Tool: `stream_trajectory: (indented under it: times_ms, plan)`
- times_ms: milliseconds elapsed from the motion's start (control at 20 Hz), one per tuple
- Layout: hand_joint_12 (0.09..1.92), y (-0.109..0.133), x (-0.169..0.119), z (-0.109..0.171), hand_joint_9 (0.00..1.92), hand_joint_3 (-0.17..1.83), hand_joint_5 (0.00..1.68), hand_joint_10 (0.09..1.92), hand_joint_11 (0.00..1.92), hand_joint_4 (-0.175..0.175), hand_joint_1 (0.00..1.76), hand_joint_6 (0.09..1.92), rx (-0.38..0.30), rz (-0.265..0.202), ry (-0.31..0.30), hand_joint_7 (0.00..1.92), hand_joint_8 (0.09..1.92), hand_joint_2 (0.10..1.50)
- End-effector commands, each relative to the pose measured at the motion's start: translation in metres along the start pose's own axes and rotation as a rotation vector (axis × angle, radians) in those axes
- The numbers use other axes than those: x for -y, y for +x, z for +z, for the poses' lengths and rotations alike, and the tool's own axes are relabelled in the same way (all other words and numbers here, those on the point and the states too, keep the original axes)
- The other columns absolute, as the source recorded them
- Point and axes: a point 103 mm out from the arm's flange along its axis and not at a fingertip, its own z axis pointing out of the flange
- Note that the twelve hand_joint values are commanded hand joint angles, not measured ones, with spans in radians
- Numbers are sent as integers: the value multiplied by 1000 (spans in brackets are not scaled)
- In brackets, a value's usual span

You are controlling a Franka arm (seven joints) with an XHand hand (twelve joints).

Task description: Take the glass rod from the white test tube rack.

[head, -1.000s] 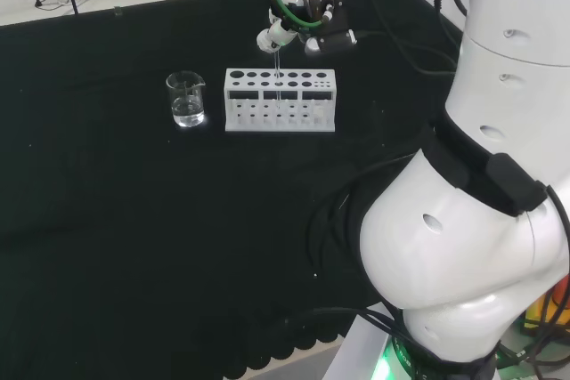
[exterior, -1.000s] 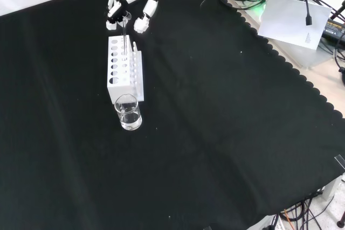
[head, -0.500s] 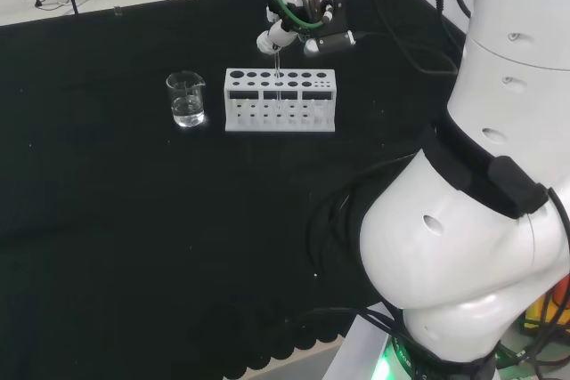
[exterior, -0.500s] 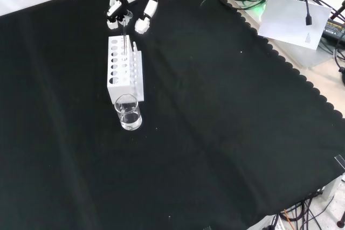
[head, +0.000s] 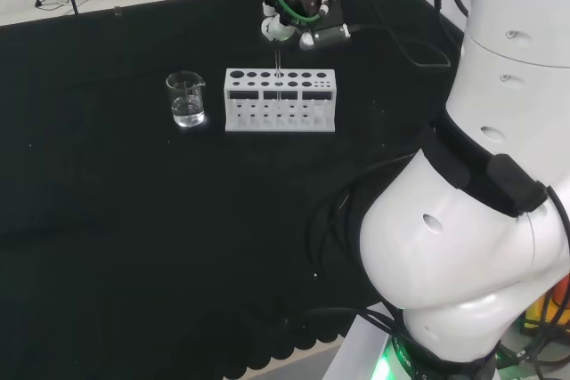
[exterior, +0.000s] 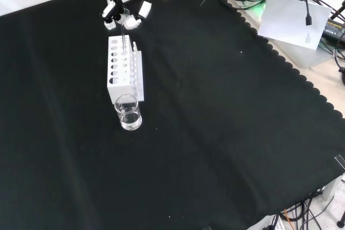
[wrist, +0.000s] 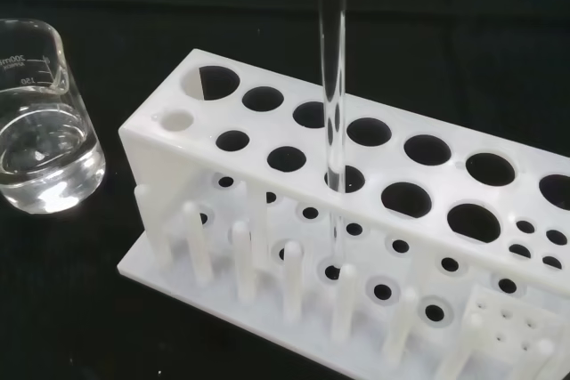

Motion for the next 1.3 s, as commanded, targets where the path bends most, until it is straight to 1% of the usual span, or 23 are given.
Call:
stream_trajectory:
  times_ms: [50, 250, 400, 600, 650, 750, 850, 900, 950, 1050, 1300]
  plan:
    - [1009, -1, -3, 6, 1439, 724, 549, 981, 1424, -175, 978, 1078, -4, 0, 16, 1186, 1045, 894]
    - [1002, -2, -6, 13, 1449, 731, 546, 983, 1459, -175, 970, 1078, -4, 0, 37, 1175, 1039, 885]
    - [1003, 1, -7, 17, 1460, 749, 519, 972, 1471, -175, 943, 1067, 12, -1, 75, 1142, 1029, 866]
    - [978, 4, -7, 15, 1532, 767, 486, 898, 1531, -175, 912, 1049, 1, -14, 64, 1116, 1005, 841]
    - [964, 4, -7, 14, 1554, 764, 497, 881, 1547, -175, 918, 1047, -1, -15, 57, 1132, 999, 842]
    - [903, 6, -7, 12, 1619, 747, 570, 867, 1641, -175, 983, 1044, -3, -18, 42, 1205, 1018, 844]
    - [805, 6, -8, 9, 1694, 415, 705, 858, 1761, -175, 1061, 1232, -5, -16, 27, 1279, 1080, 1019]
    - [751, 6, -8, 8, 1717, 276, 739, 855, 1815, -175, 1081, 1274, -5, -16, 19, 1298, 1109, 1088]
    - [708, 6, -8, 8, 1733, 180, 760, 855, 1855, -175, 1093, 1292, -7, -16, 16, 1310, 1131, 1134]
    - [668, 6, -8, 7, 1757, 96, 778, 859, 1900, -175, 1104, 1301, -9, -18, 8, 1327, 1155, 1173]
    - [676, 12, -9, 5, 1781, 59, 795, 875, 1920, -175, 1113, 1290, 4, -22, -10, 1378, 1164, 1184]
